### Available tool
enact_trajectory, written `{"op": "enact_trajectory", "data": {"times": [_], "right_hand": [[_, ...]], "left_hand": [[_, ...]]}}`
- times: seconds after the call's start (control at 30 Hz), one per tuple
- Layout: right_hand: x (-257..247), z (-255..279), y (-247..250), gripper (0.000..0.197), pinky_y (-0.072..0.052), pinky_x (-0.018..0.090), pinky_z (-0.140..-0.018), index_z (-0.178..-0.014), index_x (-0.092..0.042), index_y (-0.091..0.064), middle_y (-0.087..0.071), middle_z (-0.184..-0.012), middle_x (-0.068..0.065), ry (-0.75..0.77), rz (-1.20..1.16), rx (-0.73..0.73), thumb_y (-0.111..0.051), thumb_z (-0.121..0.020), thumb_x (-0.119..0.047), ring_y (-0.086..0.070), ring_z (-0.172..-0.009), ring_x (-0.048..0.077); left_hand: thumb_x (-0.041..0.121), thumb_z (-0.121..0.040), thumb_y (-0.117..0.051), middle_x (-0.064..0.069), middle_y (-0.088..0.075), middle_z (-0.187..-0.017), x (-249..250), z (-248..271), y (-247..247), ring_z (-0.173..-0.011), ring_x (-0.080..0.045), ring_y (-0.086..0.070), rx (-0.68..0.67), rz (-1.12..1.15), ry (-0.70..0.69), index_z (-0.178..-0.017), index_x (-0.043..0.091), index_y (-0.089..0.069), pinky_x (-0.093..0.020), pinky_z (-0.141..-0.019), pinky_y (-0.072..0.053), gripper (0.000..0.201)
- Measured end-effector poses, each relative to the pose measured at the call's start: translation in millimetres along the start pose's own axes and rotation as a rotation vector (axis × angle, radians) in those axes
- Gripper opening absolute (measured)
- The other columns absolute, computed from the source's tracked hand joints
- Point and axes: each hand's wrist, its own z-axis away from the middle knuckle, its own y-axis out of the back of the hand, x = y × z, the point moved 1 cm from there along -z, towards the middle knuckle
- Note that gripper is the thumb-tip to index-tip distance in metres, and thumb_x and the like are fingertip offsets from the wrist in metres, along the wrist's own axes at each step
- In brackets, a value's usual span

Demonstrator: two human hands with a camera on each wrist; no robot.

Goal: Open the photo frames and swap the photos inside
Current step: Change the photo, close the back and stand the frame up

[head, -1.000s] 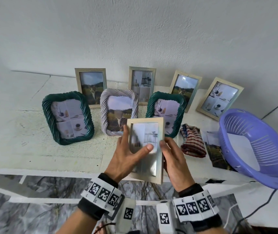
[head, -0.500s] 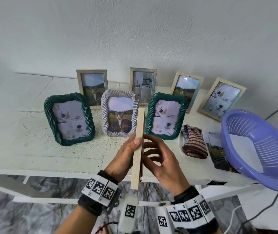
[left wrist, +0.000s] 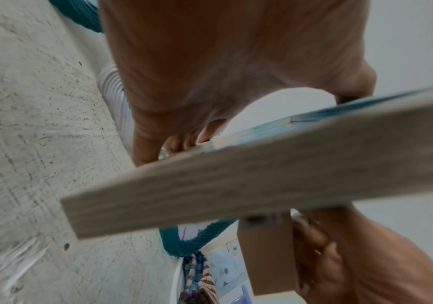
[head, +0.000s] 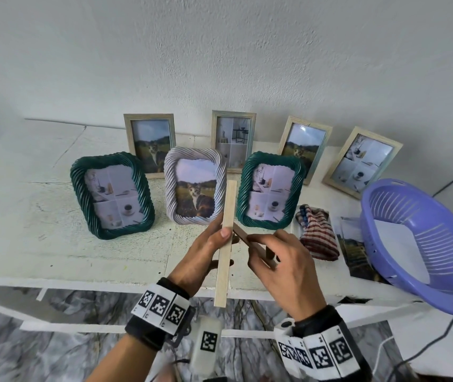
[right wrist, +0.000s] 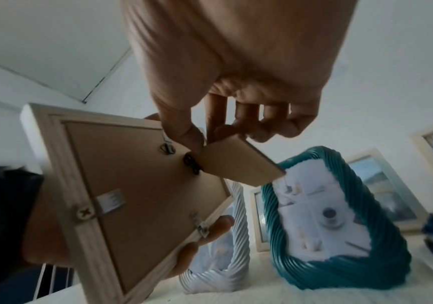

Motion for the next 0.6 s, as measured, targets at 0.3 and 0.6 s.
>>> {"op": "enact_trajectory", "data": {"times": [0.3,0.6], "right_hand": [[3,4,-14,0.023,-0.054,0.040,-0.071,-0.102,-0.011,-0.070,-0.073,-0.089,0.005,-0.427,-0.570,-0.017,-0.049,-0.101,-0.020,-0.068,-0.080,0.017],[15,-4,-10,0.052,-0.040,0.057,-0.105,-0.129,-0.026,-0.060,-0.066,-0.125,0.008,-0.873,-1.300,-0.057,-0.042,-0.093,-0.058,-0.061,-0.118,0.027]], "left_hand": [[0.085,-0.048,-0.066,0.031,-0.038,-0.136,-2,1,0,-0.122,0.006,-0.047,0.101,-0.145,-0.077,-0.153,0.037,-0.019,-0.033,-0.109,-0.037,0.124],[0.065,-0.085,-0.051,-0.003,-0.061,-0.133,2,2,13,-0.120,-0.022,-0.060,0.172,0.041,-0.085,-0.137,0.037,-0.050,-0.040,-0.092,-0.051,0.059]]}}
